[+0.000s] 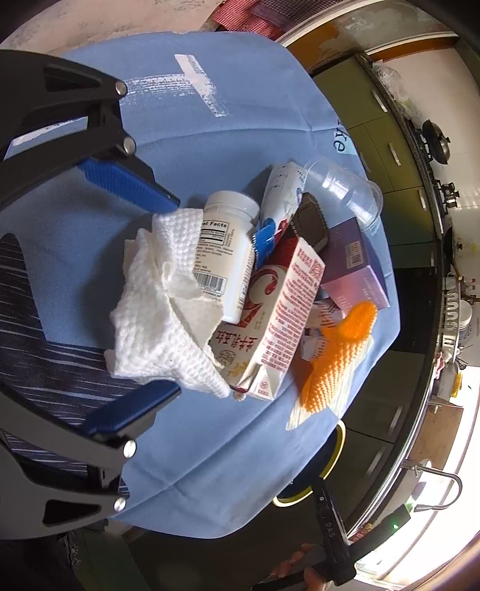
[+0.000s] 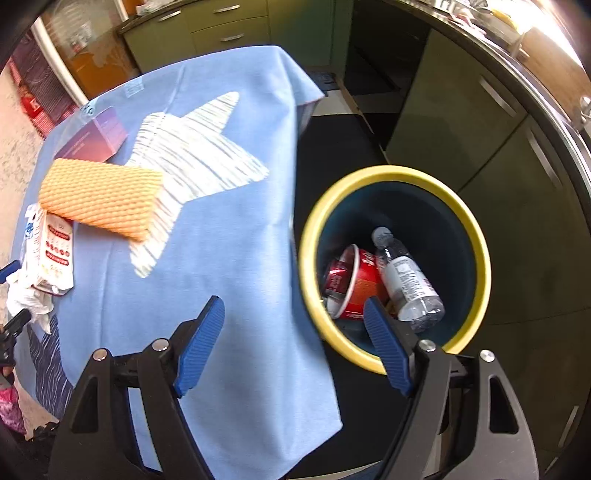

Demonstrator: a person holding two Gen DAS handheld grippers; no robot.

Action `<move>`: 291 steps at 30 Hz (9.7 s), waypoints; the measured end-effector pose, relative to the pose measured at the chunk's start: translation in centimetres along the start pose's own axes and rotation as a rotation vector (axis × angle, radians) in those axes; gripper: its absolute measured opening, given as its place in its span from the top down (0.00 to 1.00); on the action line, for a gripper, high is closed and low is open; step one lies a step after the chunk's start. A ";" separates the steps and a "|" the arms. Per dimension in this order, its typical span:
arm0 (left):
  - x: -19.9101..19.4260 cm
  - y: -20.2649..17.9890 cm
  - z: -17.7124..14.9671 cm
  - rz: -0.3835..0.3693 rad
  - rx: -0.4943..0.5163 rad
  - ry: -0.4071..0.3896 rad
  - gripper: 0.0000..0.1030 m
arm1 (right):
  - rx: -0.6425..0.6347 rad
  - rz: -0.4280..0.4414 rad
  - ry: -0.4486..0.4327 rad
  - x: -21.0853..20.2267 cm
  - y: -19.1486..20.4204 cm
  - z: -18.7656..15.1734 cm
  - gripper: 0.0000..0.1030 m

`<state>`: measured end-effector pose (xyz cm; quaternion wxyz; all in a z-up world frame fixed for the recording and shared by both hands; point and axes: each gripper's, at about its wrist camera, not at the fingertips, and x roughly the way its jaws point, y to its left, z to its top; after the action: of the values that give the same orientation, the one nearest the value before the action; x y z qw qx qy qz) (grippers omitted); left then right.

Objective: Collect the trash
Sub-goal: 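Grasp the white tissue with the left tool and drop it into the bin, then grasp the white milk carton with the right tool and lift it, then carry the milk carton over the bin and open the right tool, then grasp the white pill bottle with the left tool and lift it, then carry the pill bottle over the bin and open the left tool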

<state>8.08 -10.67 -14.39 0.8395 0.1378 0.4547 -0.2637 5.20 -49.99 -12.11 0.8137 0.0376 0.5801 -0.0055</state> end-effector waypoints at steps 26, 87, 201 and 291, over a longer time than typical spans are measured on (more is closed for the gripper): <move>-7.2 -9.6 7.6 -0.177 0.267 -0.109 0.85 | 0.097 -0.059 -0.082 -3.4 -5.4 -2.2 0.28; -13.0 8.5 -5.4 0.225 -0.292 -0.235 0.04 | -0.449 0.163 0.114 3.6 24.9 6.9 0.44; 5.4 5.8 2.7 0.094 -0.602 0.294 0.41 | -0.006 -0.046 -0.018 4.0 -4.2 5.6 0.46; 1.7 -18.0 18.4 -0.283 0.091 -0.132 0.12 | 0.154 -0.135 -0.060 -2.8 -13.3 -1.2 0.46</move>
<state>11.33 -34.66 -5.62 0.8149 0.0925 0.4012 -0.4081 2.44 -63.31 -10.62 0.8230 0.0607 0.5547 -0.1063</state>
